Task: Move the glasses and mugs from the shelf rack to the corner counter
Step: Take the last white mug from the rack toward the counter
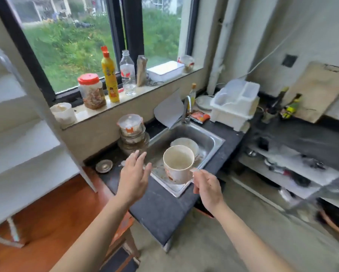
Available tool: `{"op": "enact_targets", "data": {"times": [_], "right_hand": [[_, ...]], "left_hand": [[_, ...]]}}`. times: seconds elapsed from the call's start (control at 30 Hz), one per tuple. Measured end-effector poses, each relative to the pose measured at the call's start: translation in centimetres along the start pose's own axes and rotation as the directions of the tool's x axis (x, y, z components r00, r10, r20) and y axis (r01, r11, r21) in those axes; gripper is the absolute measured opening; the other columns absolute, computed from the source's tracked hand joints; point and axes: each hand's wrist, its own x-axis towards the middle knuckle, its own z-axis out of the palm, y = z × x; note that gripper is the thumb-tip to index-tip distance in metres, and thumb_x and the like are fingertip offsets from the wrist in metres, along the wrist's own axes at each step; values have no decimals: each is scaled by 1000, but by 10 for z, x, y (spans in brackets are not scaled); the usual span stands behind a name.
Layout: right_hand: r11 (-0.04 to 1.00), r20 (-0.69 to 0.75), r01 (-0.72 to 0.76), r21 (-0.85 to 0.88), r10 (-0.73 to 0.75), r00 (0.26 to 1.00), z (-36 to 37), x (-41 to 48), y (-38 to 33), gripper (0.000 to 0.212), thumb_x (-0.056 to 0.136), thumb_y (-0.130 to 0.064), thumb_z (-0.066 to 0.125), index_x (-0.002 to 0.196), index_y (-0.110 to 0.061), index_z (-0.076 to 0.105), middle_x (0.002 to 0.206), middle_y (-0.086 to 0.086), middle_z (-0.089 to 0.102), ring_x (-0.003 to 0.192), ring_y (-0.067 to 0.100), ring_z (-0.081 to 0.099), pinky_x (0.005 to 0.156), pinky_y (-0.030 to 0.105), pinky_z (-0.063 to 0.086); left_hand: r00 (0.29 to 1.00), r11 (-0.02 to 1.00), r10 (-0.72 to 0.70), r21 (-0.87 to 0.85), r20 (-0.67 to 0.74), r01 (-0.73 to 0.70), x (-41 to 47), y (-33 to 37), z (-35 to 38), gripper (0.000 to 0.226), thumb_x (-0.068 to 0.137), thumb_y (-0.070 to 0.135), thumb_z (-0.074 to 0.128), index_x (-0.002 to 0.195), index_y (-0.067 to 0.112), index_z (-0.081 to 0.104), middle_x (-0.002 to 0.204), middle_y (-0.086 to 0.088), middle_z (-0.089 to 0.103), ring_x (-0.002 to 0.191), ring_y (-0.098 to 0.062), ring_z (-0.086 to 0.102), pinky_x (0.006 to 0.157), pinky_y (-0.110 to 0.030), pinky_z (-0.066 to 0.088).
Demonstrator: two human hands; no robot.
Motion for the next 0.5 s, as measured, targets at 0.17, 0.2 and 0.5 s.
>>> {"op": "enact_targets", "data": {"times": [0.17,0.2,0.5], "right_hand": [[996,-312,-7,92,36,949,-121,-18,22,37,84,-43,48,54,-22,43,49,-4,46,49,10,45,56,28,38],[994,-346,-1,105,37,937,-142,-22,27,37,83,-44,48,56,-20,42,50,-2,46,50,9,44,55,27,37],[988,-606,-23,150,110,788,-384,-55,124,45,81,-50,46,59,-12,41,49,-5,45,54,9,45,59,27,38]], "left_hand": [[960,968,250,-42,125,-247,18,124,68,57,101,44,41,145,8,47,155,-18,39,146,-36,30,119,-45,23],[949,960,281,-50,144,-276,19,145,80,61,100,48,38,144,7,48,154,-18,39,145,-36,30,118,-44,23],[808,854,517,-110,284,-508,6,376,254,58,103,48,34,153,19,34,164,-7,24,152,-26,13,121,-44,17]]}}
